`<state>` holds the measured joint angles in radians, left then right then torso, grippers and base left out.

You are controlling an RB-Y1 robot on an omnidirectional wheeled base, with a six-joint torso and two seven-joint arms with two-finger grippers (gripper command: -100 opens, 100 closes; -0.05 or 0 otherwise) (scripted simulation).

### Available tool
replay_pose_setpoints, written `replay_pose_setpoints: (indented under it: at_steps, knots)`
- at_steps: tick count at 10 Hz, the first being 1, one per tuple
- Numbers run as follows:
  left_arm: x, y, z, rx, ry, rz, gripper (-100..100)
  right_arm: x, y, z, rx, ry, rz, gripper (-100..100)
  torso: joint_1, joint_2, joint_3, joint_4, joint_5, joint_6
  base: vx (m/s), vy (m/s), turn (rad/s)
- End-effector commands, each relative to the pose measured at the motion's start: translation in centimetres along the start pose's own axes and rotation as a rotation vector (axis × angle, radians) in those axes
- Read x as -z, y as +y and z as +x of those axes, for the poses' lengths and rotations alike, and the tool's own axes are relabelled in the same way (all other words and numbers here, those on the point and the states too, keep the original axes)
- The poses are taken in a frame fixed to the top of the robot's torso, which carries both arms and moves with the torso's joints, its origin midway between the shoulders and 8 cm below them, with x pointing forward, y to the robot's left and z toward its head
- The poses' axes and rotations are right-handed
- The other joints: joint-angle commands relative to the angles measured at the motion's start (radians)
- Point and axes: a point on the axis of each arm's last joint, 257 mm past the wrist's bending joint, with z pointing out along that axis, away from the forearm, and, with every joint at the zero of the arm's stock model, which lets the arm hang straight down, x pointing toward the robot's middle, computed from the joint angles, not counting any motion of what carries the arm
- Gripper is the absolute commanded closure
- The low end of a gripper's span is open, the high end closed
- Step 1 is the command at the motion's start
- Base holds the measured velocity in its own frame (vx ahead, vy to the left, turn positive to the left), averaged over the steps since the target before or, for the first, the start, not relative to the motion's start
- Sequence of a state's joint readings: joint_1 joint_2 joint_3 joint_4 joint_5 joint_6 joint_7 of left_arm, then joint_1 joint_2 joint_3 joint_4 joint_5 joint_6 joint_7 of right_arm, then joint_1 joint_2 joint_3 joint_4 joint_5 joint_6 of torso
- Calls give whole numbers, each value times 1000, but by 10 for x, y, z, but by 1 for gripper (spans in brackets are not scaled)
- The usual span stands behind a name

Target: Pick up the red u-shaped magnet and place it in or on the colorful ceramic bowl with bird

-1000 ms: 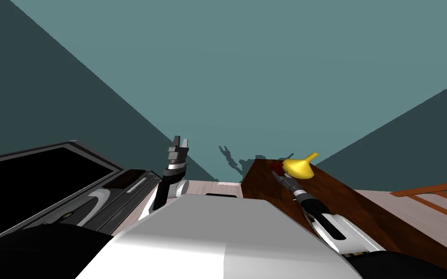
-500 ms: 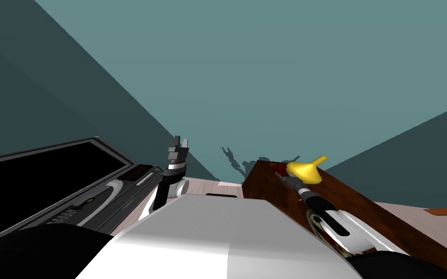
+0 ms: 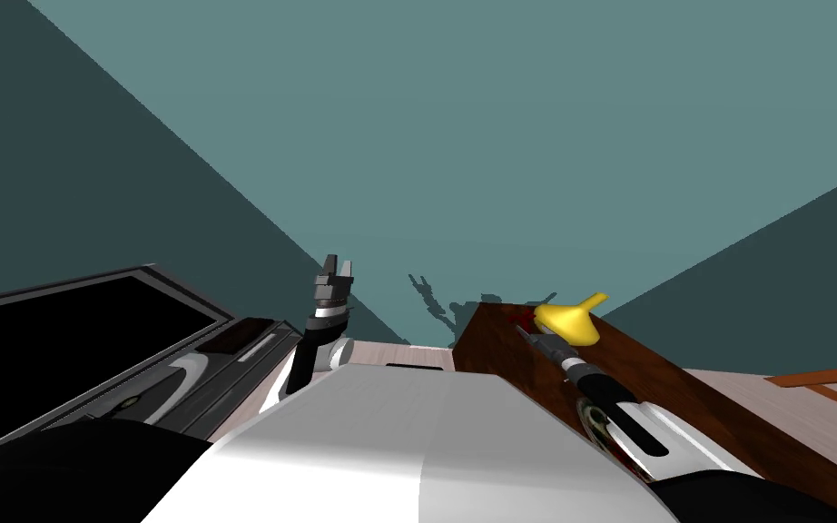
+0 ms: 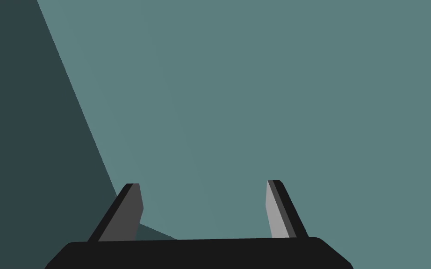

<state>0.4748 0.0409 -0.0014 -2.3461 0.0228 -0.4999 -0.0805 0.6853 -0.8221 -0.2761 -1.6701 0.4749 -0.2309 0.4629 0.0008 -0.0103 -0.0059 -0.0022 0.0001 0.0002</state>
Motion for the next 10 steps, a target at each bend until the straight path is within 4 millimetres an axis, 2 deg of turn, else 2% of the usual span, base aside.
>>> replay_pose_setpoints:
  at_steps: [1,3,4,8,9,10]
  knots:
    - [0,0,0,0,0,0,0,4,3,1,6,-5,-16,-100,0,0,0,0,0,0,159,1,-118]
    - [0,0,0,0,0,0,0,6,4,2,7,-6,-20,-100,-2,0,0,0,0,0,94,-9,-47]
    - [0,0,0,0,0,0,0,6,5,2,8,-8,-23,100,-2,4,2,1,0,-1,11,0,6]
    - [0,0,0,0,0,0,0,6,5,1,6,-9,-23,100,-2,8,4,1,-1,-1,1,-1,-3]
    - [0,0,0,0,0,0,0,6,5,1,6,-9,-23,0,-2,8,4,1,-1,-1,0,0,0]
    - [0,0,0,0,0,0,0,2,2,0,3,-4,-10,100,-2,7,4,1,-1,-1,-72,-5,206]
